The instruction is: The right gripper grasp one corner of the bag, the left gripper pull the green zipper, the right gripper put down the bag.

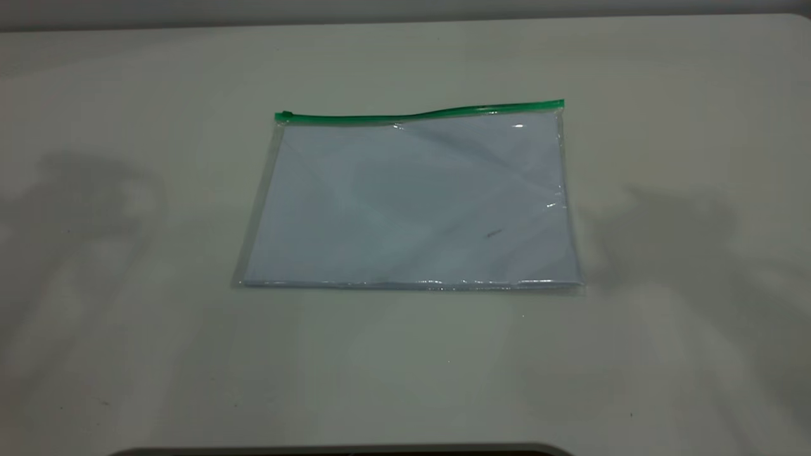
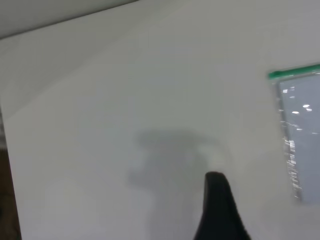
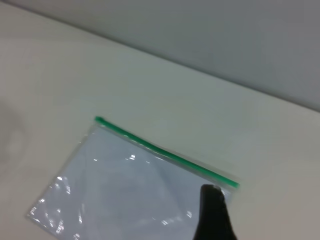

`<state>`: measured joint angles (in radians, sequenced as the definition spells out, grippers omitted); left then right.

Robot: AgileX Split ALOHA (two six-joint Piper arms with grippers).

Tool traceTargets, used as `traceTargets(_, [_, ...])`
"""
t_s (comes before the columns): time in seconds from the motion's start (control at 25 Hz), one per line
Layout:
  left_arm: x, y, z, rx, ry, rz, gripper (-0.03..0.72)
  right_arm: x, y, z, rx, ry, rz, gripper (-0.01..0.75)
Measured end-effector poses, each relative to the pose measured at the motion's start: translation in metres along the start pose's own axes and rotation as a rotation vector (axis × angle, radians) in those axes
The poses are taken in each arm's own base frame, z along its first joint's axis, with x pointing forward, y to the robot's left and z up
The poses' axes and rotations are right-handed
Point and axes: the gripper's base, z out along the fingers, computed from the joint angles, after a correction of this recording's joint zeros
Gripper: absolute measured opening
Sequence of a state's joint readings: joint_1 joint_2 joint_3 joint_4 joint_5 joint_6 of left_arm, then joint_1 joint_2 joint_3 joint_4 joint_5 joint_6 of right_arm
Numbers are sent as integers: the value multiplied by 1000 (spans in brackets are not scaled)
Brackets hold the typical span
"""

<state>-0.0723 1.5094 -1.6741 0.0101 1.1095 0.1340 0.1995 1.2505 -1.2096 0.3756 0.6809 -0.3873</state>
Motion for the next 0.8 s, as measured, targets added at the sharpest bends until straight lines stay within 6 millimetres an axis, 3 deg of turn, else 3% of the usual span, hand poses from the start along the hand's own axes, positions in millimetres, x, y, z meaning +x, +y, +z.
traceTargets(0.2, [18, -2, -51, -6, -68, -86, 565, 4, 13, -72, 51, -53, 7, 570])
traceTargets(0.44, [51, -9, -79, 32, -108, -115, 565, 27, 30, -128, 26, 0, -12, 570])
traceTargets(0.6, [99, -18, -88, 53, -90, -120, 565, 56, 38, -145, 11, 48, -17, 570])
traceTargets(0.8, [170, -28, -91, 55, -80, -120, 565, 120, 44, -145, 2, 111, -4, 570])
